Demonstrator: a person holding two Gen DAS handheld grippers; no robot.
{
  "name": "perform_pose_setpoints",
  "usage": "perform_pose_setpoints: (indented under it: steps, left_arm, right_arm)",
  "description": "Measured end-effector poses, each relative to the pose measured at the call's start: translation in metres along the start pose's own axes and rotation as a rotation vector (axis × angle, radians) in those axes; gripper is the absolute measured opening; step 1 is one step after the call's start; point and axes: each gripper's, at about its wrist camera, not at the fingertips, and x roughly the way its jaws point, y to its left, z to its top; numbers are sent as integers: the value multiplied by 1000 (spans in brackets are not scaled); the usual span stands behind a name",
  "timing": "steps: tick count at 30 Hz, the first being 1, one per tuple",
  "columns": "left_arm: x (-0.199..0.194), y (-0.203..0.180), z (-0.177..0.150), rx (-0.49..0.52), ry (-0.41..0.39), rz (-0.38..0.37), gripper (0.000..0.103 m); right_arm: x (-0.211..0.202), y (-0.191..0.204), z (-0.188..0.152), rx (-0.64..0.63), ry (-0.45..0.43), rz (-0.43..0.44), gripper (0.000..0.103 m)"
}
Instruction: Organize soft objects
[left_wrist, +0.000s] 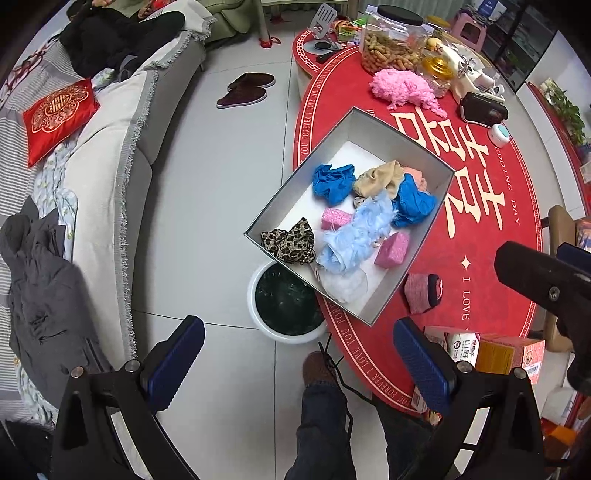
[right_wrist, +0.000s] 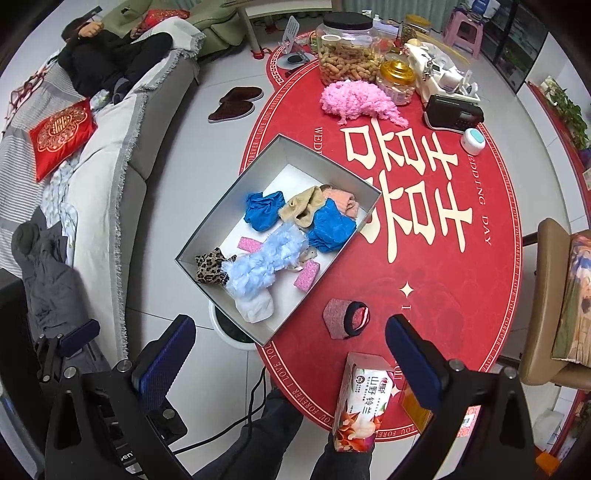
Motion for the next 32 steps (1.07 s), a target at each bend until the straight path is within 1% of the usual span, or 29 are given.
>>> perform_pose_setpoints:
  steps: [5, 16, 29, 32]
  left_arm:
    - [-5, -2, -1, 7, 3, -7, 103]
    - [-18, -5, -2, 28, -17, 2, 103]
    - [-24, -2, -2, -11, -5, -42, 103]
    - [-26, -4, -3, 10, -25, -44, 103]
  right_arm:
    - [-7, 0, -4, -3, -5, 2, 103]
    - [-18, 4, -9, -15, -18, -6, 103]
    - [-26, 7, -10, -21, -29, -2, 103]
    - [-26, 6, -12, -17, -23, -2, 103]
